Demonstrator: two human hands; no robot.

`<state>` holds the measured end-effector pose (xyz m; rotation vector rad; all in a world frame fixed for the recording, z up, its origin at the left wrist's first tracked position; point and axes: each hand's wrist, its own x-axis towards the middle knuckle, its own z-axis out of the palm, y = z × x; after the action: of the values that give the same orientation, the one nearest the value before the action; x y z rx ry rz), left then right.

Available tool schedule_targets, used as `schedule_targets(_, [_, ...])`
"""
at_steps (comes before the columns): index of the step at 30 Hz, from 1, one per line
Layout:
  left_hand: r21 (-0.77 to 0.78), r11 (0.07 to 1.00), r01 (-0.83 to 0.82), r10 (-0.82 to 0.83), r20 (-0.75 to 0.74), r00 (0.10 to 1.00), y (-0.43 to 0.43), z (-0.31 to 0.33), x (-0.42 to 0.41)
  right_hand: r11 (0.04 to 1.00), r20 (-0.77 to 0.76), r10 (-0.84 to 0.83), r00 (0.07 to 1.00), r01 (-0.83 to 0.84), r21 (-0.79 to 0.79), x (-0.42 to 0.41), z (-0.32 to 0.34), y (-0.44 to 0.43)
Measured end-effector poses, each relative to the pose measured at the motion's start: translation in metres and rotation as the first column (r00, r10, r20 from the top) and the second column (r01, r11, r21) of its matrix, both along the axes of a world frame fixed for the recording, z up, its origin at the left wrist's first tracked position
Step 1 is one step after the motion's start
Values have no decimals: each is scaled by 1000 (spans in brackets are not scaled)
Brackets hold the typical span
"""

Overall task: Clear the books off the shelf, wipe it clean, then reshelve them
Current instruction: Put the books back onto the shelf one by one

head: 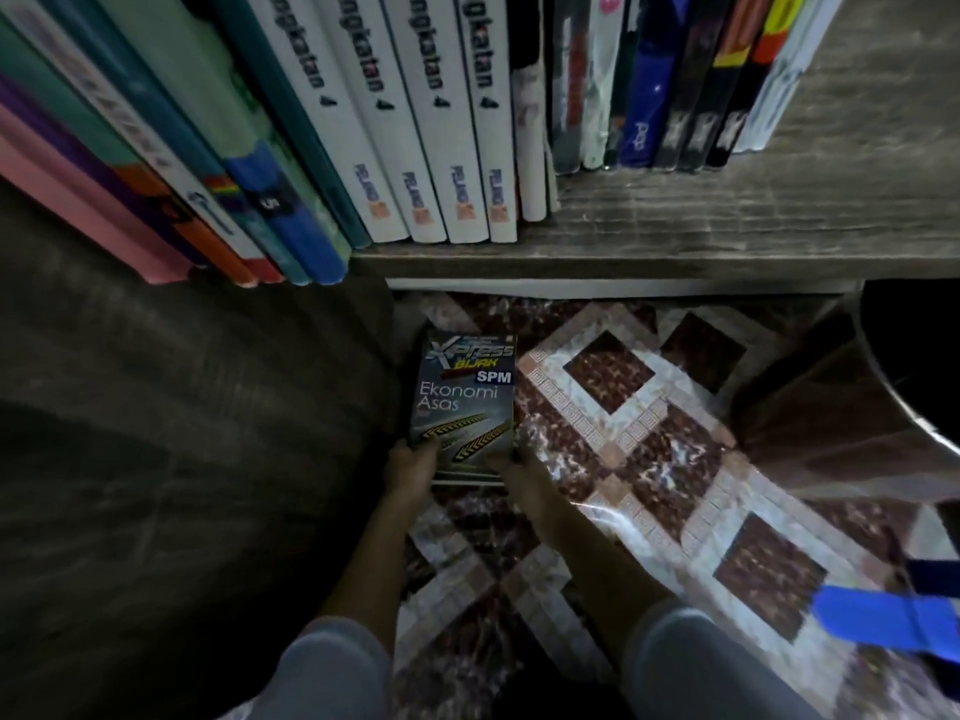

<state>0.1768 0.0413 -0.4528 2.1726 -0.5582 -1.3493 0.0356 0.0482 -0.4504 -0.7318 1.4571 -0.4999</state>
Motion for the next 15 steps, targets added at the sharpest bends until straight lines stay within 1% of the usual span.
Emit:
schedule_targets(3, [72, 997, -6, 0, 84, 996, 2, 2, -10, 999, 17, -46, 999, 46, 17, -2, -2, -2])
schedule_targets(4, [92, 996, -23, 16, 83, 996, 3, 1, -12, 997, 23, -69, 997, 69, 30, -4, 0, -3])
schedule_targets(7, [167, 982, -88, 92, -16, 996, 6, -3, -10, 993, 13, -94, 996, 93, 74, -14, 0, -3])
schedule_targets(9, [195, 978, -69, 79, -49, 996, 8, -2, -9, 989, 9, -101, 995, 100, 107, -22, -2, -3])
schedule_targets(10, [196, 978, -67, 83, -74, 994, 9, -4, -9, 988, 4, -90, 996, 89, 128, -25, -3, -2])
schedule_targets(13, [173, 984, -49, 89, -233, 968, 11, -2, -12, 972, 14, -128, 992, 122, 202, -31, 1, 1])
schedule_targets(15, [163, 986, -25, 64, -237, 970, 14, -7, -13, 965, 61, -145, 988, 127, 230, -33, 6, 3])
